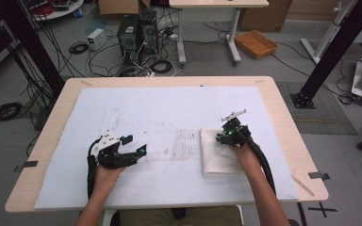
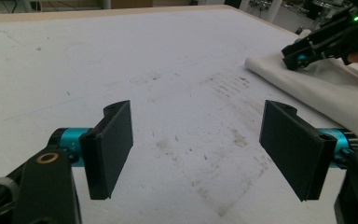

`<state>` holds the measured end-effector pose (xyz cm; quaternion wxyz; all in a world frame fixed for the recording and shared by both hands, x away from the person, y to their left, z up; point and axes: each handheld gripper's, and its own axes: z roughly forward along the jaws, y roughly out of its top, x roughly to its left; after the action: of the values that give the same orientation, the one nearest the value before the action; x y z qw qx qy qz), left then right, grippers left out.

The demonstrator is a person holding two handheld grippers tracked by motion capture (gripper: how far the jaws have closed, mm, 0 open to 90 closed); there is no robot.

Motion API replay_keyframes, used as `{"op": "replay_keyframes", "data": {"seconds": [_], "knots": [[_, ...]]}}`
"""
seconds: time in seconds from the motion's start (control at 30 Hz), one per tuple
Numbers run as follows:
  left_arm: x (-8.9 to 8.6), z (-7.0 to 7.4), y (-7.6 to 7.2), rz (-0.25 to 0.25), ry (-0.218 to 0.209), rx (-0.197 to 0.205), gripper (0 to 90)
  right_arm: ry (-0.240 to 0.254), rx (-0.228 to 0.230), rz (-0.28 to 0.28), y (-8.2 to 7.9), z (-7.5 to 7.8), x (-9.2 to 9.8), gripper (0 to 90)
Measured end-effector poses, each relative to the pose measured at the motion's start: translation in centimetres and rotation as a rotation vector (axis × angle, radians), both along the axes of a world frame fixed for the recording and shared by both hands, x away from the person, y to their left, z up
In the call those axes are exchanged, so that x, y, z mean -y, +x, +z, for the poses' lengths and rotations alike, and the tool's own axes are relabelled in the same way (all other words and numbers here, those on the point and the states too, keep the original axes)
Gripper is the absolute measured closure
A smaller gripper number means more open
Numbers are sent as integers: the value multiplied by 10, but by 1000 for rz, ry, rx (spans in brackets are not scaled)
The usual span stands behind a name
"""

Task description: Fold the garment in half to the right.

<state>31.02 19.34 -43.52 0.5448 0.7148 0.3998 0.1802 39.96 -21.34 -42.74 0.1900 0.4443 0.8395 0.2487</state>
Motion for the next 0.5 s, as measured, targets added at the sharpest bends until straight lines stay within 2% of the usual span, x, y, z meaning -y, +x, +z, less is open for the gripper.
{"op": "replay_keyframes", "data": {"seconds": [0.03,0.07,0.17,0.27,0.4,0.47,0.5], "knots": [[0,0,0,0,0,0,257,-2,10,-9,0,1,0,832],[0,0,0,4,1,1,257,19,12,-1,0,3,1,872],[-1,0,1,6,2,0,257,36,39,32,1,4,0,878],[-1,-1,1,9,3,-2,257,79,80,67,0,6,-3,881],[0,-1,1,4,5,-1,257,115,73,64,6,1,-2,871],[0,-1,1,6,3,-3,257,87,65,35,8,-1,0,615],[0,-1,1,6,2,-5,257,98,72,10,7,2,4,549]]}}
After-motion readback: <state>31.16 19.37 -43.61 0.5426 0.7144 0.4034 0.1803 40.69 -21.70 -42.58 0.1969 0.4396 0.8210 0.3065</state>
